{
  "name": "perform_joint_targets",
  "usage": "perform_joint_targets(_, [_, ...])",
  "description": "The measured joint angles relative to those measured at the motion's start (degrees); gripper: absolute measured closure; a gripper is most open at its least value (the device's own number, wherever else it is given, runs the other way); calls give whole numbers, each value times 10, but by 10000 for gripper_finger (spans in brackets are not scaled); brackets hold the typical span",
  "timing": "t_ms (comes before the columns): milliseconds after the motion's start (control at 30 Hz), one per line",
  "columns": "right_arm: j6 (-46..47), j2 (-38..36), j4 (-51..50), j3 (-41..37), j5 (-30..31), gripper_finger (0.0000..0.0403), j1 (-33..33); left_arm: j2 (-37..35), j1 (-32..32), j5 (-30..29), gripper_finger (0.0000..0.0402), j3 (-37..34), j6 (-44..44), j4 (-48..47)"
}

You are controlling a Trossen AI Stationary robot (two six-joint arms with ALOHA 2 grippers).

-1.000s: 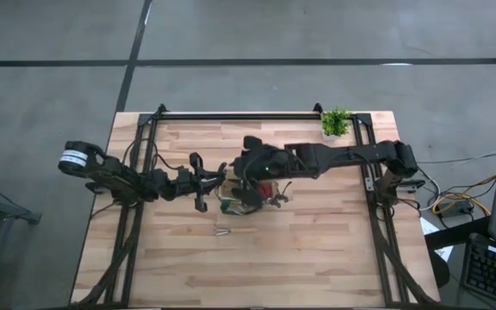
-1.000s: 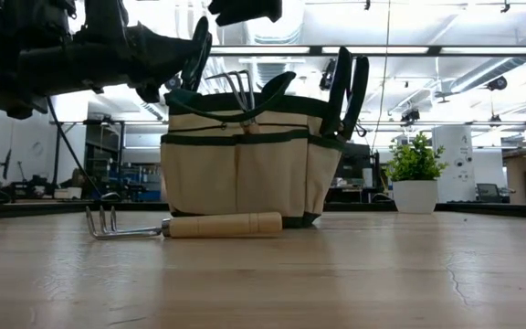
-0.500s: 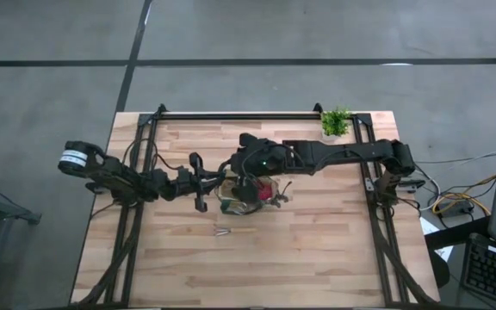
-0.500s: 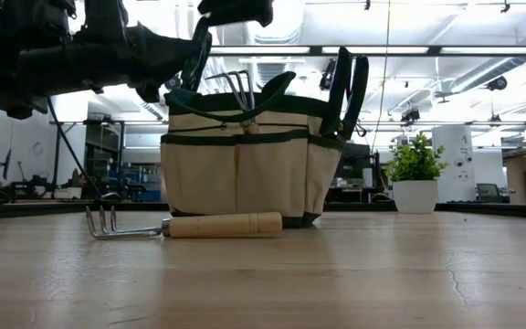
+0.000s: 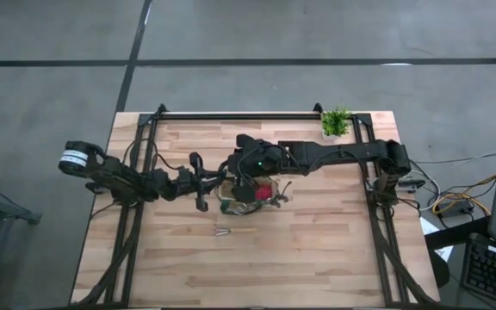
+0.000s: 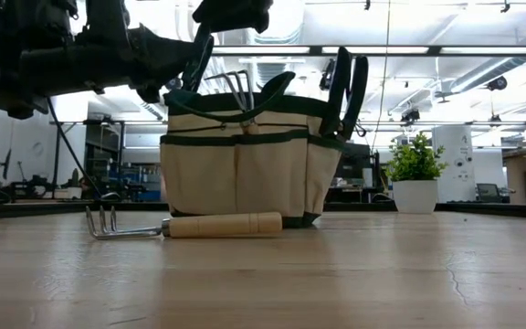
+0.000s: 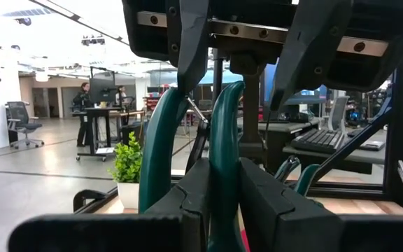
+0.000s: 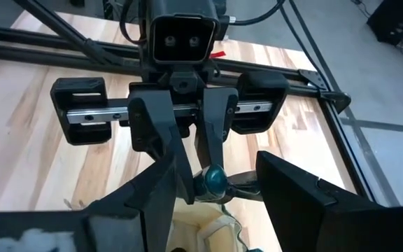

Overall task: Pick & Place Garden tools in Gardening bag
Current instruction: Put the green shear scissors into the brown gardening bag

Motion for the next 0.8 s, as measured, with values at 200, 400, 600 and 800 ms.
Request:
perform_joint_targets(200, [-8, -1, -1, 0, 1, 213, -1, -1, 0, 3, 346, 0, 7, 0])
perform_joint_targets(400, [-30, -2, -8, -1, 24, 213, 1, -3, 0, 2, 346, 0, 9, 1])
perform_joint_targets(600, [-66, -2, -11, -1, 62, 218, 12, -6, 0, 5, 346, 0, 12, 2])
perform_joint_targets(800, [-75, -3, -16, -1, 72, 235, 12, -7, 0, 4, 346, 0, 14, 2])
